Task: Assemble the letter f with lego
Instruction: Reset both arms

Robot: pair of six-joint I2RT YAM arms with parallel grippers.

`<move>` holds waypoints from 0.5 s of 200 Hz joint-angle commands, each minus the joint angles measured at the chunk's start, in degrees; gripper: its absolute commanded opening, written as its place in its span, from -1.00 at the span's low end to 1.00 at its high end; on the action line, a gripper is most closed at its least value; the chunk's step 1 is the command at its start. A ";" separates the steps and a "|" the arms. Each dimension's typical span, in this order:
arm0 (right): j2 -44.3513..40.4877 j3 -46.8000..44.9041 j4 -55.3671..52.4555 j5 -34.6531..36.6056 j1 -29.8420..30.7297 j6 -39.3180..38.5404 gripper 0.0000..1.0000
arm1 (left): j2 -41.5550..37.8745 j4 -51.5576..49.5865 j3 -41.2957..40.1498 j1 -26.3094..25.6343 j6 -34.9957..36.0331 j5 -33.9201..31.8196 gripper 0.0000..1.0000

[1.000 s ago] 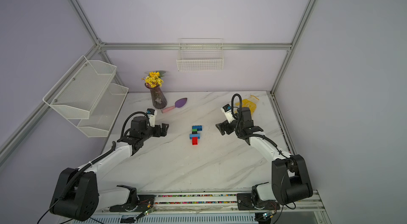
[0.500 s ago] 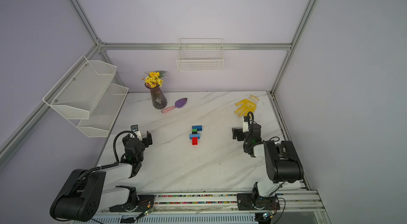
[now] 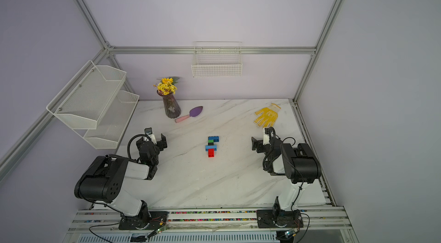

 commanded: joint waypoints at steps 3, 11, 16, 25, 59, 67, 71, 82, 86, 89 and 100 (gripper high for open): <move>-0.64 0.94 1.97 -0.54 -0.20 0.39 0.94 | -0.75 0.15 0.55 0.56 -0.37 0.74 1.00; -0.64 1.01 1.73 -0.60 -0.21 0.42 0.94 | -0.84 -0.03 0.57 0.56 -0.41 0.84 1.00; -0.63 1.07 1.70 -0.56 -0.20 0.54 0.94 | -0.85 -0.03 0.64 0.56 -0.41 0.84 1.00; -0.55 1.25 1.55 -0.52 -0.20 0.58 0.94 | -0.78 -0.03 0.64 0.56 -0.41 0.86 1.00; -0.46 1.55 1.11 -0.62 -0.24 0.87 0.94 | -0.85 -0.13 0.62 0.56 -0.41 0.91 1.00; -0.46 1.60 1.15 -0.53 -0.23 0.82 0.94 | -0.85 -0.20 0.64 0.56 -0.41 0.88 1.00; -0.46 1.60 1.11 -0.60 -0.28 0.79 0.94 | -0.85 -0.21 0.64 0.56 -0.41 0.87 1.00; -0.46 1.58 1.19 -0.52 -0.28 0.87 0.95 | -0.85 -0.17 0.64 0.56 -0.42 0.88 1.00; -0.46 1.52 1.17 -0.47 -0.20 0.91 0.94 | -0.86 -0.13 0.60 0.56 -0.43 0.85 1.00; -0.46 1.58 1.12 -0.33 -0.23 0.96 0.94 | -0.85 -0.13 0.57 0.52 -0.41 0.91 1.00; -0.54 1.48 1.17 0.81 -0.28 1.46 0.94 | -0.93 0.01 0.56 0.56 -0.41 0.89 1.00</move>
